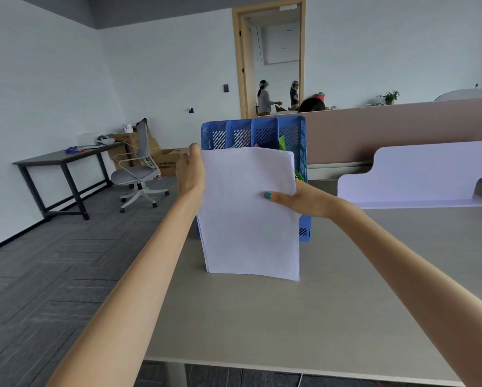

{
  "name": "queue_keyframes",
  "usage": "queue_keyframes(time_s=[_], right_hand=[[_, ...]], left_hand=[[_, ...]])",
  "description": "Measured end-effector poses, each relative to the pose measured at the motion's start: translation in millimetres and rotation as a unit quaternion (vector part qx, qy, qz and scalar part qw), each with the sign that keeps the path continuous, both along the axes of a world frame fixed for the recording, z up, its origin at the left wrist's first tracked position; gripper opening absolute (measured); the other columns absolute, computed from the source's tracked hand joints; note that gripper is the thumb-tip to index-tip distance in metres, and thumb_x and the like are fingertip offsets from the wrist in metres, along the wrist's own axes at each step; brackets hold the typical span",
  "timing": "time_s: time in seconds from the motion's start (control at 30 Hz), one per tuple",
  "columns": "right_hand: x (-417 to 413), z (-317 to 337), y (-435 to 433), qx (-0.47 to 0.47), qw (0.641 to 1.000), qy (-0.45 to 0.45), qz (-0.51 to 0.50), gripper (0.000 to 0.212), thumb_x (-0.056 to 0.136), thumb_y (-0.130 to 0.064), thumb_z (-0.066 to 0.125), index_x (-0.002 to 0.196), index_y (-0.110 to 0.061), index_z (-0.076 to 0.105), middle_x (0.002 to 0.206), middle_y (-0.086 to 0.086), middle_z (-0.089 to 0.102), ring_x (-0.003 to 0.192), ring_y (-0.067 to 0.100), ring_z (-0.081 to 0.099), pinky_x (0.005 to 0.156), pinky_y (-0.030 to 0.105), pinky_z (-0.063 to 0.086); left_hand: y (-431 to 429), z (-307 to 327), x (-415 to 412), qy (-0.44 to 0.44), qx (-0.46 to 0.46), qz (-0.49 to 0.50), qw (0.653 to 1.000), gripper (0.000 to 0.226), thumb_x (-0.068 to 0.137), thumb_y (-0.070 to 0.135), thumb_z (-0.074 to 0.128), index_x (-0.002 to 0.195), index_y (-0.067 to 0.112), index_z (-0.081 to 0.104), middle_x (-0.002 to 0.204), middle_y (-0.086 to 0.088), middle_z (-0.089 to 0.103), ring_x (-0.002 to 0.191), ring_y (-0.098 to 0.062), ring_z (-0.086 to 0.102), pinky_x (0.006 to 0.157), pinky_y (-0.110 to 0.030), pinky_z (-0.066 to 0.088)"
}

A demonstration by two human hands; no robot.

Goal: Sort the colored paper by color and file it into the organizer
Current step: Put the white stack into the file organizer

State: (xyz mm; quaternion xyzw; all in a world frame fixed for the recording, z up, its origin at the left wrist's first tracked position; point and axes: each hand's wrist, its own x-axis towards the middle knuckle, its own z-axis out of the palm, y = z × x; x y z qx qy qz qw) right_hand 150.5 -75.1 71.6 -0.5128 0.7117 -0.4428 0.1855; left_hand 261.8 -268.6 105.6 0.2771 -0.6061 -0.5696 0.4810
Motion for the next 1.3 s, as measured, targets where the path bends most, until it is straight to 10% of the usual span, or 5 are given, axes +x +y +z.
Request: queue_keyframes(time_s=[0.2, 0.83, 0.93, 1.1, 1.3], right_hand=[[1, 2, -1, 0.001, 0.997, 0.059, -0.050, 0.036, 0.095, -0.035, 0.054, 0.112, -0.005, 0.063, 0.102, 0.012, 0.070, 0.089, 0.029, 0.069, 0.082, 0.046, 0.056], [4, 78, -81, -0.146, 0.934, 0.064, -0.320, 0.041, 0.099, -0.022, 0.048, 0.061, -0.007, 0.048, 0.063, 0.007, 0.049, 0.069, 0.027, 0.047, 0.061, 0.032, 0.035], [6, 85, -102, -0.151, 0.922, 0.077, -0.347, 0.024, 0.097, -0.013, 0.046, 0.080, -0.002, 0.059, 0.082, 0.015, 0.063, 0.076, 0.031, 0.057, 0.062, 0.030, 0.036], [13, 90, -130, -0.149, 0.897, 0.103, -0.404, 0.022, 0.094, -0.003, 0.041, 0.094, 0.001, 0.062, 0.100, 0.018, 0.065, 0.093, 0.035, 0.061, 0.066, 0.032, 0.039], [14, 97, -153, -0.121, 0.882, 0.199, -0.411, 0.020, 0.088, 0.004, 0.039, 0.078, -0.008, 0.051, 0.082, 0.011, 0.055, 0.078, 0.028, 0.056, 0.063, 0.032, 0.038]], left_hand=[[-6, -4, -7, -0.045, -0.010, -0.033, 0.998, 0.069, 0.090, 0.068, 0.027, 0.136, 0.016, 0.038, 0.140, -0.001, 0.043, 0.129, -0.021, 0.041, 0.108, -0.044, 0.033], [-1, -43, -5, -0.195, -0.387, -0.175, 0.884, 0.072, 0.092, 0.040, 0.057, 0.151, 0.022, 0.019, 0.159, 0.007, 0.012, 0.145, -0.009, 0.007, 0.116, -0.030, 0.008], [-10, -35, -7, -0.192, -0.400, -0.168, 0.880, 0.075, 0.091, 0.039, 0.059, 0.151, 0.018, 0.019, 0.158, 0.003, 0.017, 0.145, -0.012, 0.014, 0.119, -0.036, 0.016], [-23, -36, -15, -0.308, -0.505, -0.080, 0.803, 0.071, 0.099, 0.035, 0.045, 0.153, 0.016, 0.003, 0.159, -0.003, 0.014, 0.139, -0.021, 0.033, 0.102, -0.036, 0.040], [-43, -34, -30, -0.334, -0.535, -0.039, 0.775, 0.059, 0.098, 0.006, 0.037, 0.151, 0.008, 0.009, 0.096, -0.016, 0.059, 0.052, -0.014, 0.048, 0.044, -0.021, 0.030]])
